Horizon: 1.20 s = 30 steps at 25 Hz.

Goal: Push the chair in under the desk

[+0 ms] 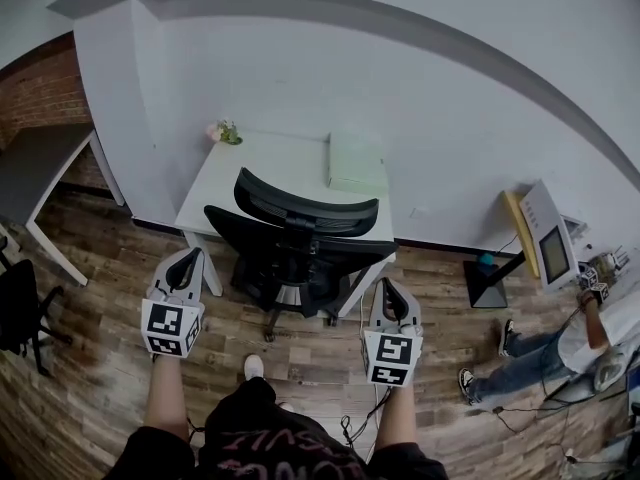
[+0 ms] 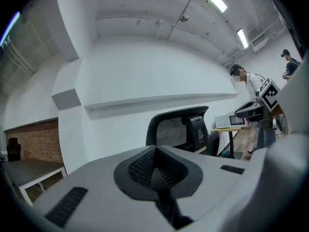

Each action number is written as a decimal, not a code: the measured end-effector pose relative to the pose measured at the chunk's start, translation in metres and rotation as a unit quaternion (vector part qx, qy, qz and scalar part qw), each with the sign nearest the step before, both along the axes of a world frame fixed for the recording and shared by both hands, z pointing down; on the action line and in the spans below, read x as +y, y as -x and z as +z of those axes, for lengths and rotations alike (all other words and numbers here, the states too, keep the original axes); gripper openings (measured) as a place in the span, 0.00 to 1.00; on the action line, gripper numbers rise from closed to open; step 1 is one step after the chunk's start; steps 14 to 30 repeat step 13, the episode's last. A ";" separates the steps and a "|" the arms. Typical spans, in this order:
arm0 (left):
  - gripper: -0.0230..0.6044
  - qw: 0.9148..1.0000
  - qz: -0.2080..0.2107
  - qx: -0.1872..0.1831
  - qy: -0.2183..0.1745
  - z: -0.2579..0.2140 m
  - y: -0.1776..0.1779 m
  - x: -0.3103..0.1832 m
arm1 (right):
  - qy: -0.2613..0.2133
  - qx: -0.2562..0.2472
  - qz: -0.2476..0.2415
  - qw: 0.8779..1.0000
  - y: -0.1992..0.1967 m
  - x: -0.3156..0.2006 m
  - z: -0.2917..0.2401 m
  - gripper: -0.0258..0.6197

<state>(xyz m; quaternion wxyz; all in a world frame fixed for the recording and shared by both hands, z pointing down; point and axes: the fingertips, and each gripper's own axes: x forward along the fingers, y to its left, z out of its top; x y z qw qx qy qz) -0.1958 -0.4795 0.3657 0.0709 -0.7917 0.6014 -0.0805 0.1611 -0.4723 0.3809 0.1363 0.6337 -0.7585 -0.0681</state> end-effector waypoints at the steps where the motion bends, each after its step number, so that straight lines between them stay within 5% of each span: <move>1: 0.06 1.000 0.000 0.001 0.000 0.000 0.000 0.000 | 0.000 0.000 0.001 1.000 0.000 -0.001 0.000 0.08; 30: 0.06 1.000 0.009 0.020 0.000 -0.001 0.002 -0.005 | 0.002 -0.004 0.011 1.000 -0.006 -0.002 0.003 0.08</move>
